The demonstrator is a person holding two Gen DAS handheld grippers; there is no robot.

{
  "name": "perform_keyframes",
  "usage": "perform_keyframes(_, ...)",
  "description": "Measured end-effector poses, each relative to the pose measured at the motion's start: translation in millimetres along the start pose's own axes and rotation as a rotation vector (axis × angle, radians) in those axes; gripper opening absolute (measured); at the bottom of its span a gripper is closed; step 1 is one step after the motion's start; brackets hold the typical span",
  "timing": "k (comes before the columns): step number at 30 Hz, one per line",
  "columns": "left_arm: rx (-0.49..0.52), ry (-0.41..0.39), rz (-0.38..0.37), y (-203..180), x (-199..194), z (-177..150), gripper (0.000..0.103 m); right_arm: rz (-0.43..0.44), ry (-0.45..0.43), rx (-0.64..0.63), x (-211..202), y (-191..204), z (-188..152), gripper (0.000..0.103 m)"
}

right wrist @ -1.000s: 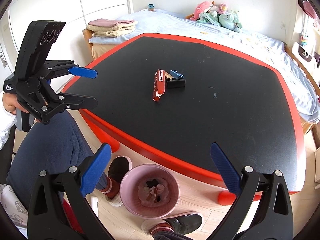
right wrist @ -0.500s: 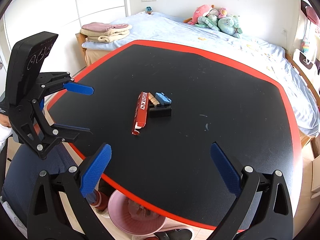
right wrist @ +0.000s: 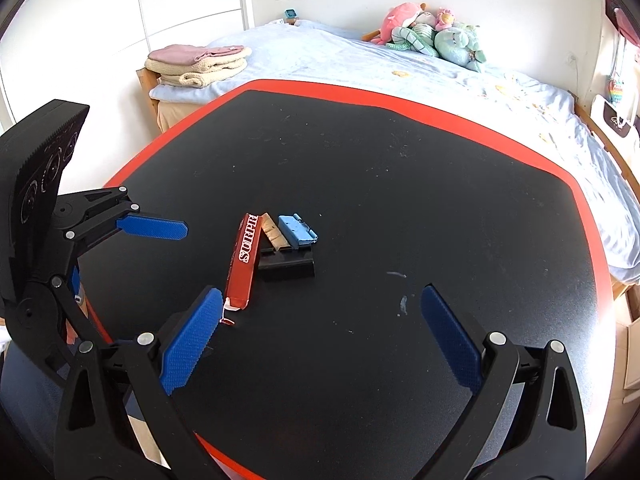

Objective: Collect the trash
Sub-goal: 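Move both grippers back over the table toward the remaining red box, then grasp the red SURPRISE box with the left gripper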

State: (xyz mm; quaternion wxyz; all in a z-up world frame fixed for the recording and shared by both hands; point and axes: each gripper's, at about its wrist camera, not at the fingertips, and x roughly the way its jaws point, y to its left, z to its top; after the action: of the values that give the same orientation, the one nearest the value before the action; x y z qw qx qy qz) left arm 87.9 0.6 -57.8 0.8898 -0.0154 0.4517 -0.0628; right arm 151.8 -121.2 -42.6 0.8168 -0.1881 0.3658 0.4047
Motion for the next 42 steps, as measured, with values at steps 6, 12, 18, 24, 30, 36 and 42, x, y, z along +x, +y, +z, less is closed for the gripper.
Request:
perform_keyframes(6, -0.027, 0.003, 0.074, 2.4, 14.0, 1.9, 0.095, -0.007, 0.003, 0.015, 5.2, -9.7, -1.0, 0.098)
perform_keyframes(12, -0.057, -0.010, 0.141, 4.0, 19.7, 3.0, 0.095, -0.001, 0.008, 0.021, 11.2, -11.8, -2.5, 0.098)
perform_keyframes(18, -0.083, -0.023, 0.170, 15.0, 14.6, -0.2, 0.095, 0.003, 0.010, 0.012, 15.9, -8.7, -0.4, 0.098)
perform_keyframes(24, -0.097, -0.029, 0.186, 23.9, 6.7, -5.0, 0.092, 0.008, 0.014, 0.003, 20.8, -3.9, 3.5, 0.098)
perform_keyframes(30, -0.109, -0.026, 0.189, 31.2, 2.2, -9.1, 0.084, 0.015, 0.026, -0.018, 28.7, 4.1, 5.4, 0.098)
perform_keyframes(36, -0.134, -0.027, 0.189, 39.6, -3.6, -11.5, 0.075, 0.022, 0.035, -0.035, 36.4, 10.5, 9.2, 0.098)
perform_keyframes(42, -0.159, -0.040, 0.162, 38.6, -2.1, -5.2, 0.075, 0.023, 0.042, -0.039, 41.8, 14.1, 9.0, 0.098)
